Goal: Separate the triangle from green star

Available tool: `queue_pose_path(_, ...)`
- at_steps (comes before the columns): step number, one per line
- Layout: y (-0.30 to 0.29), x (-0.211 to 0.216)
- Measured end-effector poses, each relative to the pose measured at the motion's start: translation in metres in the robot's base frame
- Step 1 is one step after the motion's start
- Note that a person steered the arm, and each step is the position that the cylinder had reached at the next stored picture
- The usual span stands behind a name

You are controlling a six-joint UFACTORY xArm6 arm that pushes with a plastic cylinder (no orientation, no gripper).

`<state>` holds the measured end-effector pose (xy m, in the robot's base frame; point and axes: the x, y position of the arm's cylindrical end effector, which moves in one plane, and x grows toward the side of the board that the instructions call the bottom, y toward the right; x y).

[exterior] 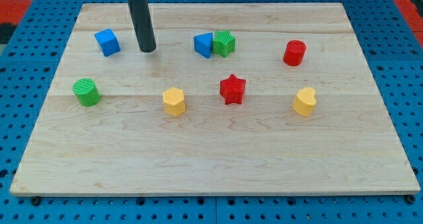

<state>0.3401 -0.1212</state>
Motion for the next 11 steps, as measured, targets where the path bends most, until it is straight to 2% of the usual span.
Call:
queue_pose_path(1, 0.035, 0.011)
queue_pose_path(2, 0.065, -0.001)
queue_pose_path(4, 0.108, -0.058)
queue_pose_path(5, 0.043, -0.035)
queue_pose_path(6, 0.027, -0.01)
queue_pose_path(7, 0.066, -0.02)
queue_pose_path(9, 0.202, -0.068)
queue_pose_path(10, 0.231, -0.081)
queue_pose_path(11, 0.186, -0.067)
